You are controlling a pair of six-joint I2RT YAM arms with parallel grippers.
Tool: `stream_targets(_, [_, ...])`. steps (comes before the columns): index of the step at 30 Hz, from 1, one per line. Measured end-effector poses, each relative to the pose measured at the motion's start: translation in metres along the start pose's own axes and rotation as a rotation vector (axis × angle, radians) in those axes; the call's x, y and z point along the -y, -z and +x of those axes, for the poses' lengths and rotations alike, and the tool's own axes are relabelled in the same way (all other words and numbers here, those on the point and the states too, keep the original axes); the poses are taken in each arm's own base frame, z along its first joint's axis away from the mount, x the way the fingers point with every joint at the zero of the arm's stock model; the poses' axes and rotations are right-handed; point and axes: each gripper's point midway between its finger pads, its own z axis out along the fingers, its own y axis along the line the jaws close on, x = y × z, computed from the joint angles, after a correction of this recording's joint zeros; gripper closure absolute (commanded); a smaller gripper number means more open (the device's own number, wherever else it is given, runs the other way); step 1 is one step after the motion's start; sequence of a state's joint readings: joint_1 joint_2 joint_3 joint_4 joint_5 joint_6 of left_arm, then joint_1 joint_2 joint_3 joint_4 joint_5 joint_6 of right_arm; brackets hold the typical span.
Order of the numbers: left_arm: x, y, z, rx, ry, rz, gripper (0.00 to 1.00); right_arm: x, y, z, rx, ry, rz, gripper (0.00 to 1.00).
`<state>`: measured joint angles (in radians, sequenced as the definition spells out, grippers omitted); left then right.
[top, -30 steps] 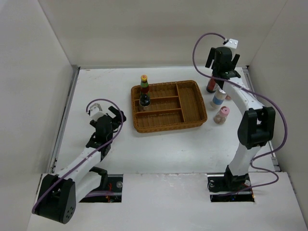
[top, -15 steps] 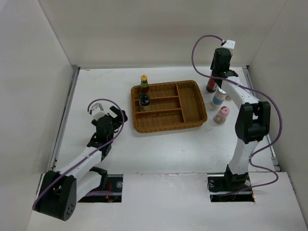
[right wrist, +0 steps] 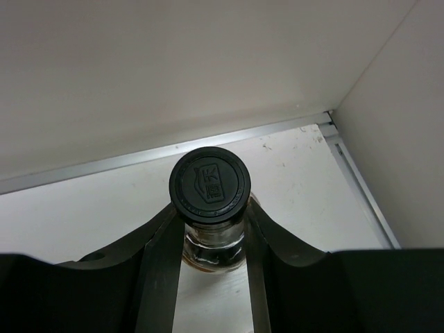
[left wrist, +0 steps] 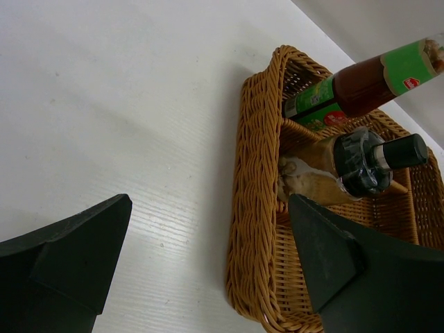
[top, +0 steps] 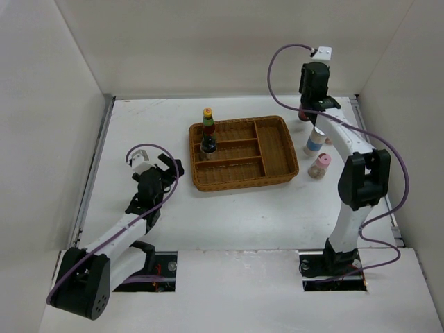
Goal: Organize the condiment bottles
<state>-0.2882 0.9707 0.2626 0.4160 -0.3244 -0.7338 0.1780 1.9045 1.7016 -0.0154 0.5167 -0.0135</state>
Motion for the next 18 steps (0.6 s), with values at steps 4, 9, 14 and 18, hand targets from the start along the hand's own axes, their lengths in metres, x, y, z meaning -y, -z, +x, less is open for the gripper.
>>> stream_targets(4, [0.0,0.0,0.0,0.0,0.0,0.001,0.0,-0.023,0.023,-0.022,0.044,0.003,-0.055,0.82])
stream_targets(9, [-0.001,0.0,0.001,-0.002,0.0,0.0,0.0,-0.054,0.053,-0.051,0.116,-0.027,-0.13,0.82])
stream_targets(14, [-0.002,0.0,0.0,0.0,0.001,-0.002,0.0,-0.077,0.082,-0.063,0.154,-0.044,-0.194,0.82])
stream_targets(18, [-0.001,0.0,0.001,-0.005,0.002,0.004,0.0,-0.091,0.091,-0.051,0.15,-0.044,-0.227,0.81])
